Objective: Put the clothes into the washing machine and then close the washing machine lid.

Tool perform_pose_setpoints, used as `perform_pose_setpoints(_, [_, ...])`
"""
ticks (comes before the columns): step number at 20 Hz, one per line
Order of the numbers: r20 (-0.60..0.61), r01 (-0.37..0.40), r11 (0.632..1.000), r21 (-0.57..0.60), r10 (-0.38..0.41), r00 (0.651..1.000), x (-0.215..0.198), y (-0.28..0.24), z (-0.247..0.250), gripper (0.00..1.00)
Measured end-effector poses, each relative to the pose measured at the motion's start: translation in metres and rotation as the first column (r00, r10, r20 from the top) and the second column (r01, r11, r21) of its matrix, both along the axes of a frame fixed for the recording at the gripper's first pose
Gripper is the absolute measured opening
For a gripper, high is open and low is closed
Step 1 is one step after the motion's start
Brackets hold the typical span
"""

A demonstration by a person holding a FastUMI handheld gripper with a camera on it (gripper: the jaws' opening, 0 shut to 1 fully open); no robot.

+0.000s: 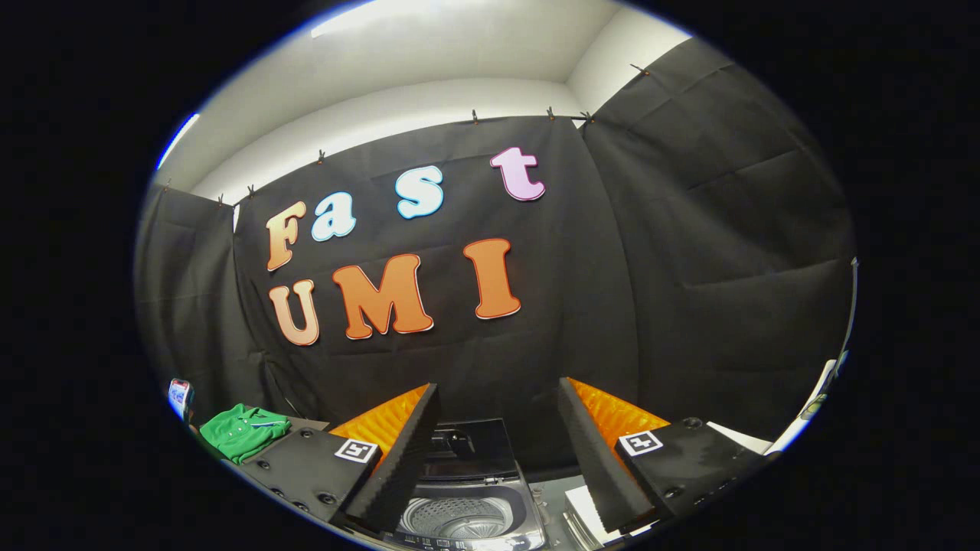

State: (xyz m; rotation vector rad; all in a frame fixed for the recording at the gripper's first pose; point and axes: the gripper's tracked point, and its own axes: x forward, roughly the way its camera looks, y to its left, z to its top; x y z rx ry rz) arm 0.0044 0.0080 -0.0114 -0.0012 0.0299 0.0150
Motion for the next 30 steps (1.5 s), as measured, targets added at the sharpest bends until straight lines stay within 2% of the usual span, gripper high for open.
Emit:
perform_pose_setpoints(15, [0.008,0.008,1.000,-0.005,-0.008,1.000,0.004,0.010,0.002,0.98])
perform_pose_setpoints(21, [0.040,0.062,0.998,-0.010,-0.061,0.997,0.009,0.014,0.013,0.98])
perform_pose_setpoints(30, [0.018,-0.022,1.000,0.001,0.022,1.000,0.019,0.078,0.002,0.99])
